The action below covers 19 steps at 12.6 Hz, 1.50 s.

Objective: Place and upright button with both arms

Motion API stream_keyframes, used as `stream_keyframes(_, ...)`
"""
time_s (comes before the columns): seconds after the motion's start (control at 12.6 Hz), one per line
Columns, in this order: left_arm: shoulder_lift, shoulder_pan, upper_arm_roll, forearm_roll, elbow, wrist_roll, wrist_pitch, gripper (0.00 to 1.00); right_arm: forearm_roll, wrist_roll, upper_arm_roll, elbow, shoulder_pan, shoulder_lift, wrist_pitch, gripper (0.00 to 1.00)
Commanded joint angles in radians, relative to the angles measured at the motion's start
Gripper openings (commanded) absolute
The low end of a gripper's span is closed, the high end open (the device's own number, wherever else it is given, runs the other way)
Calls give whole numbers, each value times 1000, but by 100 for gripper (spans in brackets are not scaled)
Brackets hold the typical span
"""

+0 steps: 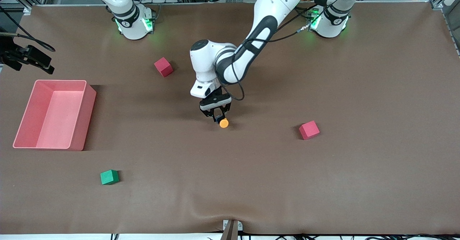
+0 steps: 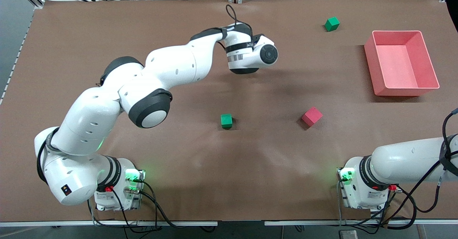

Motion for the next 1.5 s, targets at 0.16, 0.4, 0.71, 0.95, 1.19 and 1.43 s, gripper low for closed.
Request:
stream_keyframes(0.16, 9, -21, 12, 192, -25, -39, 2, 0, -8, -5, 9, 27, -6, 14, -13, 100)
stream_keyframes(0.4, 32, -31, 14, 291, -29, -69, -20, 0, -7, -5, 9, 27, -9, 14, -11, 100)
stream_keyframes(0.71, 51, -38, 14, 362, -31, -71, -50, 0, -4, -6, 9, 25, -10, 14, -11, 100)
stream_keyframes(0.95, 78, -40, 14, 483, -31, -156, -70, 0, -1, -6, 7, 24, -13, 14, -11, 100)
stream_keyframes(1.19, 104, -40, 12, 617, -29, -295, -70, 0, -1, -6, 9, 24, -13, 14, -11, 100)
stream_keyframes(1.43, 104, -40, 12, 623, -29, -303, -70, 0, -1, -6, 9, 24, -13, 14, -11, 100)
